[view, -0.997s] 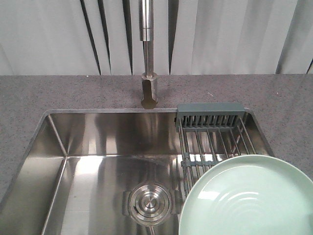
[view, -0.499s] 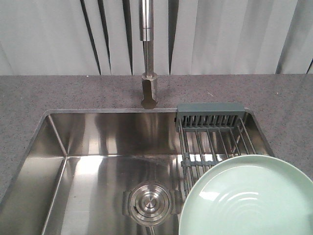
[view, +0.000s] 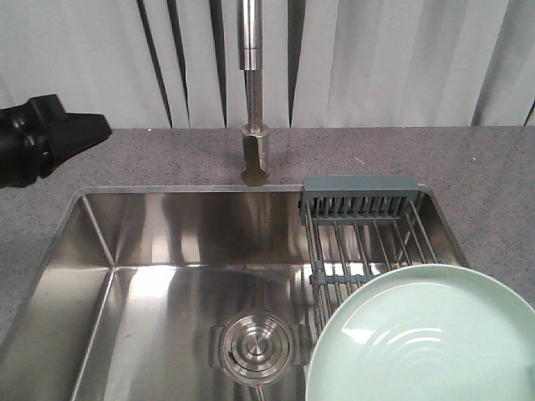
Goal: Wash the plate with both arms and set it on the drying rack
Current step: 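Reach the left gripper toward the faucet handle above the sink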
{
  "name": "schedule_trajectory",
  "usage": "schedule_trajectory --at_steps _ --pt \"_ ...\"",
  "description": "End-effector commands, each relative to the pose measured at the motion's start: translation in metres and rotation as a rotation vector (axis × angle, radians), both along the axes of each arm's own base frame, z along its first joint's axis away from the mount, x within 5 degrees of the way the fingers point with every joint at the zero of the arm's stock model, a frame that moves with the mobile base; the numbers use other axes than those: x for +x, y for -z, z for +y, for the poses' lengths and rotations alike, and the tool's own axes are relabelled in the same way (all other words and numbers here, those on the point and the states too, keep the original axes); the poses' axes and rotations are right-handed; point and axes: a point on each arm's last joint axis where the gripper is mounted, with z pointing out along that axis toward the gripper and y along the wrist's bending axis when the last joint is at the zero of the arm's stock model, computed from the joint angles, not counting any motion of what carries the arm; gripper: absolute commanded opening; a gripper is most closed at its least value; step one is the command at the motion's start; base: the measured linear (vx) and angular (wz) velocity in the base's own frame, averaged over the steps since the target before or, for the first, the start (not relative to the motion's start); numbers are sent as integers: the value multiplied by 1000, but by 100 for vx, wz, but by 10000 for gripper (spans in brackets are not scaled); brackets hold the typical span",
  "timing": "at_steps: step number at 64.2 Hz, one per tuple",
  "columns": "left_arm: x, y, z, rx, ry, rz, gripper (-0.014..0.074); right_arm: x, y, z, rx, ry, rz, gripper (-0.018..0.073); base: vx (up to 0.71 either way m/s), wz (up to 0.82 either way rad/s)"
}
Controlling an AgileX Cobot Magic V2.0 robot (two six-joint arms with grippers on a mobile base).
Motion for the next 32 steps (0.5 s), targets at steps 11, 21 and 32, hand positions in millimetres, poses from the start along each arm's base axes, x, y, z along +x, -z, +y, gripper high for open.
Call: schedule_trajectory --at_steps 11,21,32 --pt "63 -1 -28 -88 205 -10 307 2 -15 0 40 15 -86 -1 0 0" --pt "104 9 -54 -77 239 -2 531 2 -15 0 40 15 -86 -1 0 0" --pt "142 17 -77 -77 268 -19 598 2 -15 0 40 15 -86 -1 0 0"
